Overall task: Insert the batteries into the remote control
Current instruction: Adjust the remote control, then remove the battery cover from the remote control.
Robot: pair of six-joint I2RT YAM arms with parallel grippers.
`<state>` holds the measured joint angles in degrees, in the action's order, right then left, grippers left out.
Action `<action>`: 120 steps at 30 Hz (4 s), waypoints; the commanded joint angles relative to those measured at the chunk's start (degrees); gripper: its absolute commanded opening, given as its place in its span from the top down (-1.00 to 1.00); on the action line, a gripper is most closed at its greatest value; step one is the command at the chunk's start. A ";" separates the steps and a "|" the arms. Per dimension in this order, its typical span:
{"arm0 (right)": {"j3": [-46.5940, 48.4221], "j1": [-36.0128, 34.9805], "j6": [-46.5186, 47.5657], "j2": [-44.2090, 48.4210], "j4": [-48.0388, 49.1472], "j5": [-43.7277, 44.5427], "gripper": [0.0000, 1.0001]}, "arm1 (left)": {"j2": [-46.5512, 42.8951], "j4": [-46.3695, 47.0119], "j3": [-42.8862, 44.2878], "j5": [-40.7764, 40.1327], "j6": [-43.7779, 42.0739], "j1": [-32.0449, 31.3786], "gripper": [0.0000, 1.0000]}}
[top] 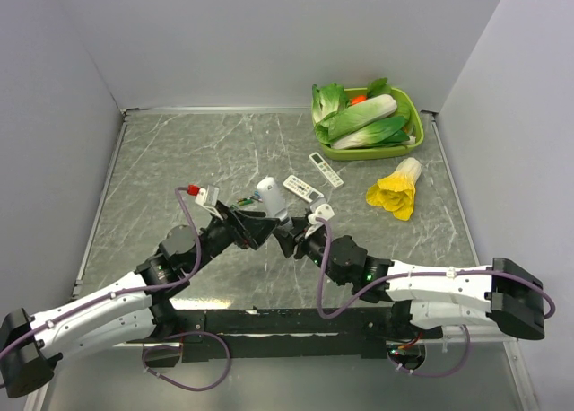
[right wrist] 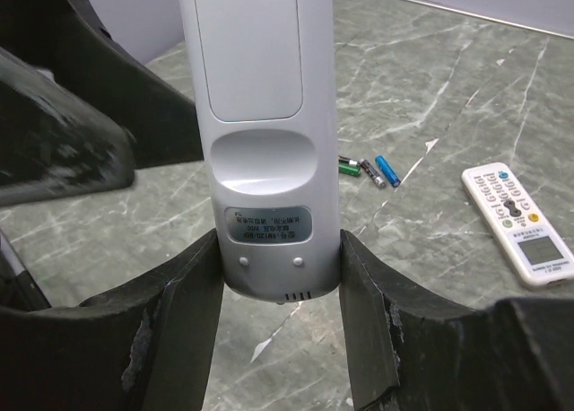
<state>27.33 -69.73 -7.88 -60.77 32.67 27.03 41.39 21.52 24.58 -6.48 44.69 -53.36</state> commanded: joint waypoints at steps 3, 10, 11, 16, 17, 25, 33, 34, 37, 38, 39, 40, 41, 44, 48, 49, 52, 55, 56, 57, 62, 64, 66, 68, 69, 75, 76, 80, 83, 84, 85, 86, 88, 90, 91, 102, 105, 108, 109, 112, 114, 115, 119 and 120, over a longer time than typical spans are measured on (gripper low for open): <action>2.64 -2.07 -0.82 -1.01 8.20 5.84 1.00 | 1.32 7.14 -0.76 -3.89 -0.30 -0.69 -0.31; 3.08 -2.51 -0.82 -1.80 8.82 5.76 1.00 | 4.40 13.11 -4.36 -3.89 1.81 -0.86 -0.27; 3.08 -2.51 -0.91 -2.15 8.82 5.67 1.00 | 4.75 13.28 -4.19 -3.72 1.72 -0.78 -0.27; 3.34 -2.78 -0.91 -3.12 9.34 5.06 1.00 | 6.51 15.57 -3.84 -2.84 1.11 -1.04 -0.27; 3.34 -2.86 -1.00 -3.47 9.61 5.05 1.00 | 6.60 16.35 -3.92 -2.75 1.10 -1.13 -0.27; 3.34 -2.95 -1.70 -3.91 11.28 4.44 1.00 | 9.06 19.35 -4.89 -2.31 2.07 -1.22 -0.06; 2.90 -3.13 -2.40 -4.44 11.54 3.47 1.00 | 9.59 20.49 -5.42 -2.31 1.90 -1.22 0.08; 2.82 -3.04 -2.84 -4.53 11.54 2.95 1.00 | 9.42 20.41 -5.42 -2.48 1.81 -1.22 0.12; 2.46 -3.13 -3.72 -4.79 11.46 1.72 1.00 | 8.80 19.88 -5.68 -3.18 0.76 -1.22 0.48; 2.11 -3.13 -3.90 -4.62 11.28 1.37 1.00 | 8.63 18.83 -5.77 -3.45 -0.03 -1.30 0.66; 1.85 -3.13 -4.25 -4.36 11.19 1.01 1.00 | 8.19 18.13 -5.77 -3.97 -0.39 -1.30 0.74; 1.59 -3.13 -4.16 -4.09 11.02 0.14 0.91 | 8.01 17.42 -5.86 -4.07 -0.82 -1.22 0.80; 1.06 -3.13 -3.90 -3.22 10.49 -0.48 0.57 | 7.75 15.50 -5.86 -4.24 -2.05 -1.22 0.93; -0.43 -3.13 -2.23 -0.59 9.52 -1.79 0.16 | 6.61 12.77 -6.29 -5.47 -3.63 -1.22 0.98; -0.96 -3.13 2.50 4.51 2.70 -5.05 -0.63 | 4.41 9.61 -7.61 -7.23 -5.04 -1.13 0.98; -1.14 -3.13 3.48 6.87 1.36 -5.58 -0.76 | 4.14 8.99 -7.70 -7.49 -5.57 -1.13 0.98; -1.58 -3.13 9.53 11.97 -4.61 -8.91 -0.99 | 3.70 6.70 -8.14 -7.67 -7.68 -1.04 0.98; -2.10 -2.86 16.65 17.50 -9.19 -12.77 -0.99 | 3.96 4.41 -7.71 -5.92 -10.23 -1.13 0.98; -2.46 -2.95 19.54 18.75 -9.29 -14.09 -0.99 | 4.23 4.06 -7.44 -3.91 -11.89 -1.04 0.98; -2.98 -2.86 25.92 19.81 -9.20 -16.63 -0.99 | 4.49 3.54 -7.27 -2.85 -12.60 -0.95 0.98; -4.92 -0.15 41.43 22.37 -6.83 -24.54 -0.99 | 7.21 2.04 -6.03 3.74 -16.64 -0.95 0.98; -3.70 2.31 44.52 20.80 -7.52 -30.94 -0.99 | 8.09 2.12 -5.25 7.35 -17.44 -1.04 0.98; -2.12 6.35 44.97 19.38 -10.24 -35.53 -0.99 | 9.32 1.95 -4.63 10.07 -18.14 -1.04 0.98; -0.44 9.86 44.88 17.63 -11.30 -41.93 -0.99 | 10.03 1.51 -3.84 11.05 -18.93 -1.04 0.98; 0.00 10.75 44.79 17.01 -11.48 -43.62 -0.99 | 10.12 1.60 -3.75 11.49 -19.02 -1.04 0.98; 3.69 13.22 45.23 12.70 -14.83 -49.00 -0.91 | 9.41 2.56 -3.66 12.54 -18.76 -1.04 0.98; 3.61 13.39 45.06 11.83 -14.48 -49.17 -0.86 | 9.41 2.74 -3.57 12.81 -18.50 -1.04 0.98; 3.52 13.92 44.18 10.68 -12.98 -48.65 -0.65 | 10.20 3.00 -2.96 13.07 -17.88 -1.04 0.98; 3.34 14.19 44.18 10.32 -12.45 -48.30 -0.51 | 10.47 4.32 -3.31 13.51 -16.92 -1.04 0.98; 3.34 14.27 44.18 10.06 -12.54 -48.12 -0.50 | 10.47 4.76 -3.40 13.95 -16.65 -1.04 0.98; 3.25 14.28 44.35 10.15 -12.45 -47.51 -0.49 | 10.56 5.20 -3.57 14.30 -16.21 -1.04 0.98; 3.08 14.36 44.35 10.15 -12.36 -47.33 -0.49 | 10.91 5.55 -3.49 14.48 -16.21 -0.95 0.98; 2.82 14.45 44.53 10.32 -12.10 -47.07 -0.48 | 11.17 5.64 -3.22 15.01 -16.03 -0.95 0.98; 2.81 14.54 44.62 10.50 -12.01 -46.89 -0.48 | 11.70 5.64 -3.05 15.27 -15.86 -0.95 0.98; 2.81 14.54 44.70 10.59 -12.01 -46.89 -0.48 | 11.70 5.73 -3.04 15.44 -15.77 -1.04 0.98; 2.46 14.72 44.36 10.24 -13.50 -47.76 -0.30 | 8.98 5.90 -3.84 15.27 -14.37 -1.04 0.98; 2.55 14.72 43.92 10.06 -14.12 -48.38 -0.23 | 8.89 5.73 -3.57 15.62 -14.19 -0.95 0.98; 2.81 14.80 43.83 9.45 -15.00 -49.00 -0.21 | 8.80 5.90 -3.49 15.97 -14.01 -1.04 0.98; 2.81 14.72 44.00 9.45 -15.09 -49.26 -0.20 | 8.71 5.82 -3.40 15.89 -14.01 -0.95 0.98; 3.52 14.80 44.35 8.66 -16.75 -49.70 -0.11 | 8.63 5.29 -3.40 15.80 -13.84 -1.04 0.98; 4.04 14.80 44.44 8.04 -18.33 -49.61 -0.06 | 8.45 5.11 -3.57 15.19 -13.75 -1.04 0.98; 4.04 14.63 44.35 7.86 -18.51 -49.61 -0.02 | 8.27 4.68 -3.66 13.96 -13.57 -0.95 0.98; 3.43 14.80 43.92 7.78 -18.87 -48.56 0.20 | 9.24 2.31 -3.22 11.49 -13.40 -0.95 0.98; 3.08 14.89 43.83 7.78 -18.78 -48.56 0.30 | 9.59 1.43 -2.87 11.32 -13.31 -0.95 0.98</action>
<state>29.78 -54.72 36.56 -52.38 16.80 -19.59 51.55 20.21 18.98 7.42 30.63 -54.46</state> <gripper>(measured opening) 0.418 0.247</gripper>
